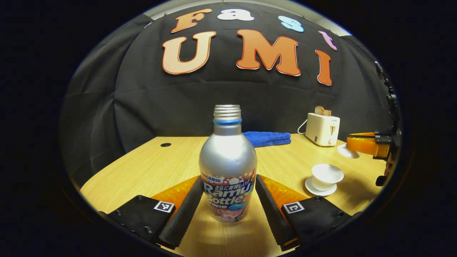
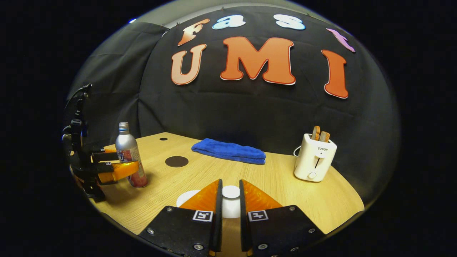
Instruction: Open the teacup lid with one hand, grasp the water bottle and pour water into the teacup with the other hand; after pouring, place the water bottle on the coaster and then close the teacup lid.
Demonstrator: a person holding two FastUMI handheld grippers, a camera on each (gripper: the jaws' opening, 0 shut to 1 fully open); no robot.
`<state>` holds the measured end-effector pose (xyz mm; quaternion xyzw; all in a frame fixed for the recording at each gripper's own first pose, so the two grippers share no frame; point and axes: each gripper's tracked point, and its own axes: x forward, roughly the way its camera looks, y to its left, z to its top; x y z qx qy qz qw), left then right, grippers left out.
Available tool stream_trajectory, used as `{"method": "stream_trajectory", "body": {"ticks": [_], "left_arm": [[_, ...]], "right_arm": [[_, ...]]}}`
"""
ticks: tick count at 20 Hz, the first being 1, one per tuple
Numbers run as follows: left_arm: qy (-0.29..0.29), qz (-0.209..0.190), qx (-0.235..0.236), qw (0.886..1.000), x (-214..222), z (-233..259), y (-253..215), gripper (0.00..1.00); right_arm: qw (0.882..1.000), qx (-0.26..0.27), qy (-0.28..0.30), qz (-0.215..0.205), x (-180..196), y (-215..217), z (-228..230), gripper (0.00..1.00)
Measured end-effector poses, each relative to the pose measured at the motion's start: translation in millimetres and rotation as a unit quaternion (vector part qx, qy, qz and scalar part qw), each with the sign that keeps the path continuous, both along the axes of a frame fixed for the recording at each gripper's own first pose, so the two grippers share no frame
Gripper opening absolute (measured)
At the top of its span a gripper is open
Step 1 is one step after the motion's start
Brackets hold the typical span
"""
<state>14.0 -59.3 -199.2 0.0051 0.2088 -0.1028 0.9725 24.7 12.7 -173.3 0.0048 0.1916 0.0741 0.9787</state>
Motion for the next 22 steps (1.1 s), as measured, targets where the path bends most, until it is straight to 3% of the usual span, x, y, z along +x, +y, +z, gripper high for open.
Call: {"method": "stream_trajectory", "body": {"ticks": [3, 6, 11, 17, 22], "left_arm": [[-0.002, 0.005, -0.005, 1.0, 6, -3, -1, 0.86], [-0.004, -0.005, -0.005, 1.0, 9, -2, -5, 0.86], [-0.007, -0.008, -0.006, 1.0, 12, 4, -12, 0.77], [-0.034, -0.025, 0.073, 0.996, 25, 29, -16, 0.81], [-0.065, -0.066, 0.155, 0.984, 35, 49, -33, 0.77]], "right_arm": [[1.0, 0.0, 0.005, -0.009, -3, -10, -4, 0.21], [1.0, 0.001, 0.005, -0.016, -3, -18, -3, 0.21], [1.0, -0.003, 0.001, -0.029, -7, -32, 0, 0.21], [0.999, -0.008, -0.004, -0.043, -13, -51, 0, 0.21], [0.998, -0.007, -0.012, -0.058, -18, -68, 4, 0.21]]}}
